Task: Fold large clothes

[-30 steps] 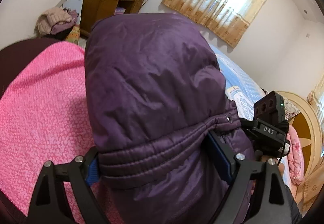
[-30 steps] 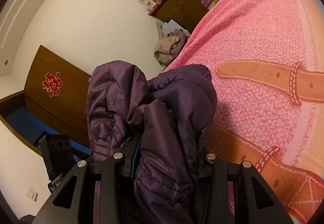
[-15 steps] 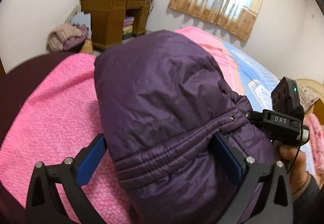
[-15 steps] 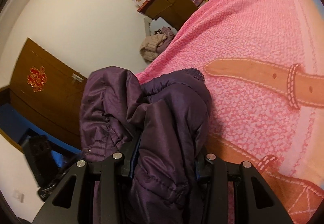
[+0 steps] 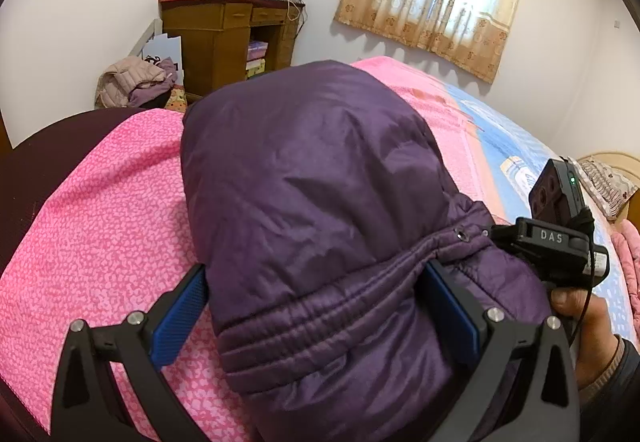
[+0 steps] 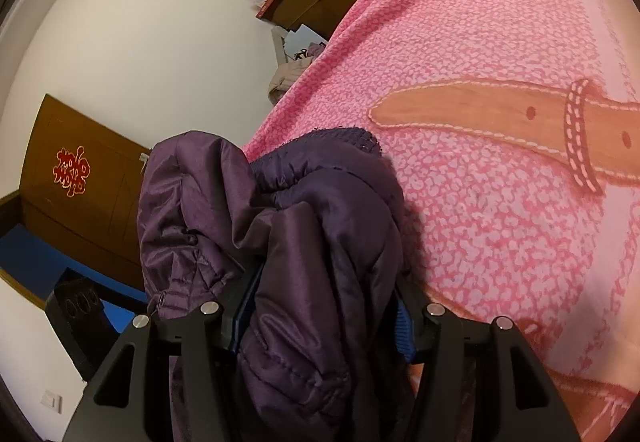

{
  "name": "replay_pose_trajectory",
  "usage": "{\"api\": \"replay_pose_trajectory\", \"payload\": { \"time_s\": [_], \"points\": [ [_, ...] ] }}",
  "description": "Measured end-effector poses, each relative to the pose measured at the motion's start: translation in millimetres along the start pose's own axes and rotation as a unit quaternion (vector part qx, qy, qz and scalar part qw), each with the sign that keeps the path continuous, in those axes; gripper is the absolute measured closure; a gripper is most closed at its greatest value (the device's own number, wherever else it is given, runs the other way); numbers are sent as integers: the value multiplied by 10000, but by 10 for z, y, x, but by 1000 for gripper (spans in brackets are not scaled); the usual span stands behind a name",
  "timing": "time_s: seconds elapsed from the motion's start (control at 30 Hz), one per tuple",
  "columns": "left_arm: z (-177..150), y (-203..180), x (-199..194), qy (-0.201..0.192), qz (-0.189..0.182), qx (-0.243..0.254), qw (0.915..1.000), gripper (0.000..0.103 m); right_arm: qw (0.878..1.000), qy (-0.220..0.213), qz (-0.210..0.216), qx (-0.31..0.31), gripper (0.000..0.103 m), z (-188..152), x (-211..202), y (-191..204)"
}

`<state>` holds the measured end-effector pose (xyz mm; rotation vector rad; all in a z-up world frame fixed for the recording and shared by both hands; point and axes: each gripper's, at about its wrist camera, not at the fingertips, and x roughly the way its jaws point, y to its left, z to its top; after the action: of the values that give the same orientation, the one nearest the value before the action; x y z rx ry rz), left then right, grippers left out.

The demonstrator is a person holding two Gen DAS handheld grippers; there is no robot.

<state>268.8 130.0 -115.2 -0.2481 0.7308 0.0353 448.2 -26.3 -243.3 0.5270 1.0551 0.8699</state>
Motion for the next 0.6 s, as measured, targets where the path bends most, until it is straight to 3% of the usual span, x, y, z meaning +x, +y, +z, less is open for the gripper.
{"api": "replay_pose_trajectory", "payload": {
  "time_s": [0.3,0.4,0.53,0.6],
  "points": [
    [20,-48,67,-20,67,-58,10000,0,9996,28,-162,-213,48,-33,-33,125],
    [30,-56,17,-26,94,-47,9999,0,9992,19,-320,-242,44,31,-49,243],
    [39,-137,-179,-72,412,68,9991,0,9992,-135,-368,-94,35,66,-274,349],
    [22,-266,-404,-353,550,264,9975,0,9990,-345,-290,50,33,94,-490,372]
  ]
}}
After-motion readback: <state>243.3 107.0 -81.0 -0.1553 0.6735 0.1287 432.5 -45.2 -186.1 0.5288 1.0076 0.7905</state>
